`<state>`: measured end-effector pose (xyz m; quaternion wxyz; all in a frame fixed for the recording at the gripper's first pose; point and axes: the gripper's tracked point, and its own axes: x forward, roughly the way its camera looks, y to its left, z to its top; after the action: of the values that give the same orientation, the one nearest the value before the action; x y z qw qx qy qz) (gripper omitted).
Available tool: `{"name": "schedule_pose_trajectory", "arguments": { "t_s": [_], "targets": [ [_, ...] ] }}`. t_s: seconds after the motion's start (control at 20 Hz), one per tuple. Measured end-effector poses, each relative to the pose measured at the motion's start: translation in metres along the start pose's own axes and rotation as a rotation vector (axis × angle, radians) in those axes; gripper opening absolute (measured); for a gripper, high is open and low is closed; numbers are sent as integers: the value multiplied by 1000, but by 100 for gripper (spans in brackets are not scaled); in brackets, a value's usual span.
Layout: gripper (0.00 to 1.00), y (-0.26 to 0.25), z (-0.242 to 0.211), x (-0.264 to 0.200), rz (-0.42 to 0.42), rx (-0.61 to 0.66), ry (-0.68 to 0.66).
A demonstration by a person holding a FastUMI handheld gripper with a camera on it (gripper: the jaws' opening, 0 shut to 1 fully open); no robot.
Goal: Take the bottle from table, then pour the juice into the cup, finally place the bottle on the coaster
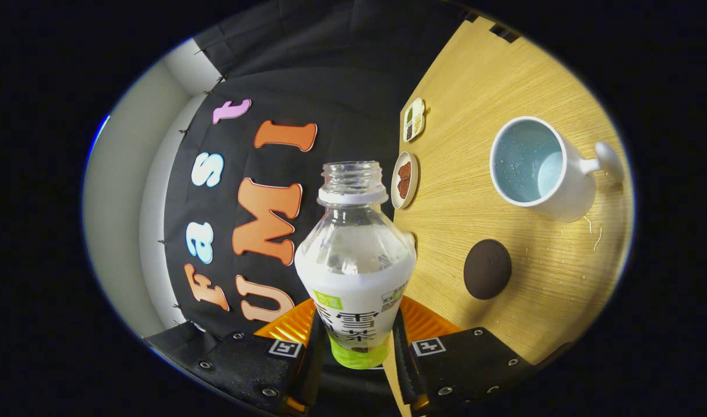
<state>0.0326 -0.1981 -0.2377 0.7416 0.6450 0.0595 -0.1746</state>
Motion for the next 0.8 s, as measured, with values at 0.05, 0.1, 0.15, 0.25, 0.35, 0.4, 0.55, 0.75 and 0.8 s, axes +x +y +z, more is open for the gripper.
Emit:
{"name": "schedule_pose_trajectory", "arguments": {
  "t_s": [0.05, 0.1, 0.15, 0.25, 0.35, 0.4, 0.55, 0.75, 0.8],
  "targets": [
    [54, 0, 1, 2, 2, 22, -4],
    [54, -1, 0, 2, -1, 42, -4],
    [54, -3, -1, 3, -5, 62, -5],
    [54, -3, 2, 3, -3, 107, -7],
    [54, -4, 0, 6, -9, 119, -5],
    [54, -4, 0, 5, -10, 122, -2],
    [54, 1, 6, 6, 0, 170, -10],
    [54, -5, 10, 5, -9, 211, -18],
    [54, -5, 12, 5, -9, 223, -21]
  ]
}}
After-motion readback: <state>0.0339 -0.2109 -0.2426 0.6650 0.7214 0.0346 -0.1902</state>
